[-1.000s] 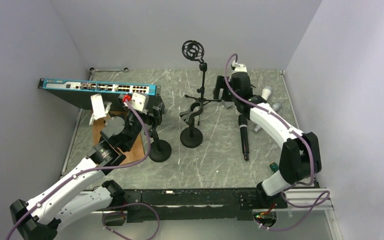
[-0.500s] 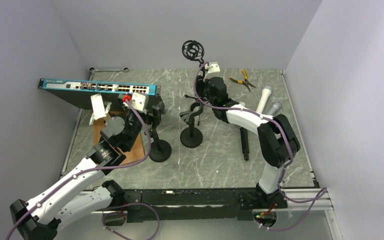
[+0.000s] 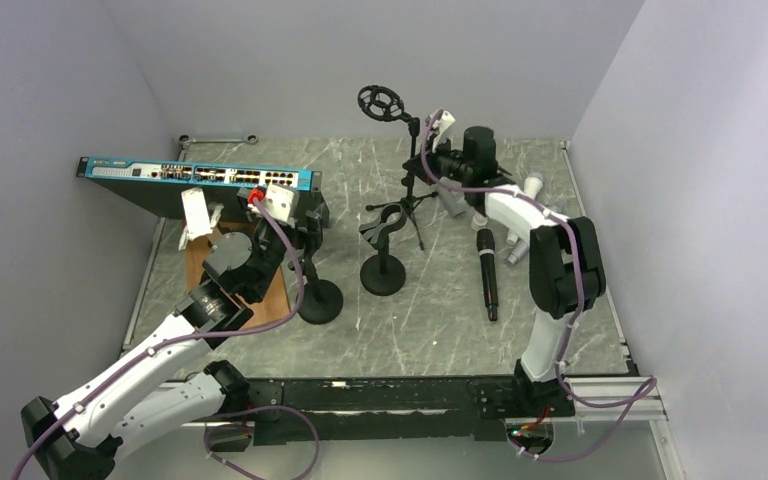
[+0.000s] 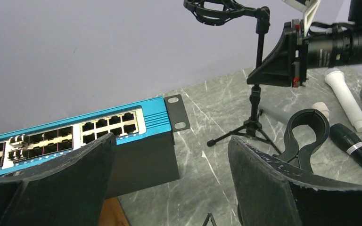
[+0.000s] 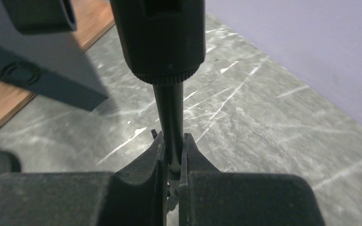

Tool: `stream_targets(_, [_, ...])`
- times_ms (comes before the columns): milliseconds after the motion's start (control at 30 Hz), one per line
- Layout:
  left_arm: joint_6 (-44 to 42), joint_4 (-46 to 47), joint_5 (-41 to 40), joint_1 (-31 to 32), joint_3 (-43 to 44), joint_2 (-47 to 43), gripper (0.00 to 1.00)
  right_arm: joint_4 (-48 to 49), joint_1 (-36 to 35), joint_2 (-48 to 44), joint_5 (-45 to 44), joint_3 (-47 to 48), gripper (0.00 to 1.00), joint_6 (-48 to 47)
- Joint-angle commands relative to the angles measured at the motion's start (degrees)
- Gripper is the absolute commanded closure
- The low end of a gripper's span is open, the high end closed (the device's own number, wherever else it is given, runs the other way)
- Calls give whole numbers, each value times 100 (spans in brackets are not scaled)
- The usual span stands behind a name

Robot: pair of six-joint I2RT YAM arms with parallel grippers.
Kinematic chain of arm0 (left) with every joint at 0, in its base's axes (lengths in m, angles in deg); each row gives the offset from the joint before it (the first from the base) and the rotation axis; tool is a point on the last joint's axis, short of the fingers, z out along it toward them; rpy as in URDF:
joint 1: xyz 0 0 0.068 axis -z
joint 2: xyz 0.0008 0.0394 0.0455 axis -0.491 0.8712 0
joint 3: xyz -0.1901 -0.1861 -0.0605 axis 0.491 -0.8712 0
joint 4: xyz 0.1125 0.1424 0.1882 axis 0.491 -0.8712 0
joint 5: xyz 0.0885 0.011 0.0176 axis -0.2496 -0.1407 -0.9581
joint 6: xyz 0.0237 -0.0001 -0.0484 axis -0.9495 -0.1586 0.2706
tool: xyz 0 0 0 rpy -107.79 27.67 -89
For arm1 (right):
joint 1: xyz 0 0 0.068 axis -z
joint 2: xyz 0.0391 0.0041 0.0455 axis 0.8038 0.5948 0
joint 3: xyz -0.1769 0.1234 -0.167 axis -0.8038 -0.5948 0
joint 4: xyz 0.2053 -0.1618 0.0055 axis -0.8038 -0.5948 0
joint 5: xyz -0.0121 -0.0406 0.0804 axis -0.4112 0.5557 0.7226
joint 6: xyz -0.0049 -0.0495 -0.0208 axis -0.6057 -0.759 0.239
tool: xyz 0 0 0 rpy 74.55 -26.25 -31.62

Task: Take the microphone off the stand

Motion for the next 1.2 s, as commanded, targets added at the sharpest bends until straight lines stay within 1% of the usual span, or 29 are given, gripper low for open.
stream_targets(0, [-7, 226, -51, 30, 152, 63, 9, -2015, 372, 595, 3099, 1238, 100, -1332])
stream_targets(67, [-18, 235, -49, 30, 147, 111, 9, -3200, 427, 936, 3232, 1833, 100, -2064])
stream_targets(100, [-36, 238, -67, 44, 147, 131, 10, -3601, 439, 1043, 3235, 2033, 100, -2361])
stream_targets(167, [-79, 244, -101, 45, 147, 170, 10, -3936, 450, 1127, 3118, 2147, 100, -2626])
stream_targets(200, [-94, 257, -133, 44, 143, 176, 10, -3953, 445, 1105, 3042, 2088, 98, -2693])
stream_targets(300, [-135, 310, -158, 50, 109, 177, 9, -3269, 452, 820, 2677, 1450, 79, -2411])
stream_targets(367, [-132, 323, -146, 48, 99, 189, 9, -2549, 444, 515, 2190, 860, 68, -2102])
stream_targets(467, [-90, 274, -102, 48, 141, 233, 9, -1530, 447, 42, 1203, 37, 55, -1521])
stream_targets(533, [-82, 262, -73, 56, 159, 262, 9, -1156, 449, -252, 788, -337, 46, -1304])
stream_targets(567, [-93, 255, -69, 55, 157, 271, 10, -964, 447, -406, 576, -500, 44, -1118])
stream_targets(633, [-91, 236, -78, 56, 177, 290, 9, -778, 436, -693, 114, -795, 32, -786])
stream_targets(667, [-90, 229, -79, 54, 181, 284, 9, -709, 433, -892, -194, -939, 24, -568])
stream_targets(700, [-91, 228, -65, 50, 185, 278, 9, -677, 431, -1022, -439, -1043, 4, -344])
stream_targets(733, [-86, 226, -63, 48, 184, 268, 9, -747, 437, -1138, -729, -1117, 1, -120])
stream_targets(800, [-70, 220, -48, 61, 187, 235, 9, -985, 429, -1298, -1183, -1162, 0, 431])
stream_targets(933, [-27, 191, 14, 57, 202, 134, 9, -1693, 392, -1566, -1644, -1156, 0, 1259])
stream_targets(1000, [-24, 200, 2, 57, 191, 76, 9, -1856, 402, -1765, -1660, -1296, 0, 1755])
stream_targets(1067, [-22, 205, -13, 63, 191, 34, 9, -1905, 391, -1959, -1390, -1490, 0, 2306])
stream_targets(1167, [-3, 199, 2, 68, 184, -28, 9, -1806, 300, -2229, -1700, -1676, 0, 3482])
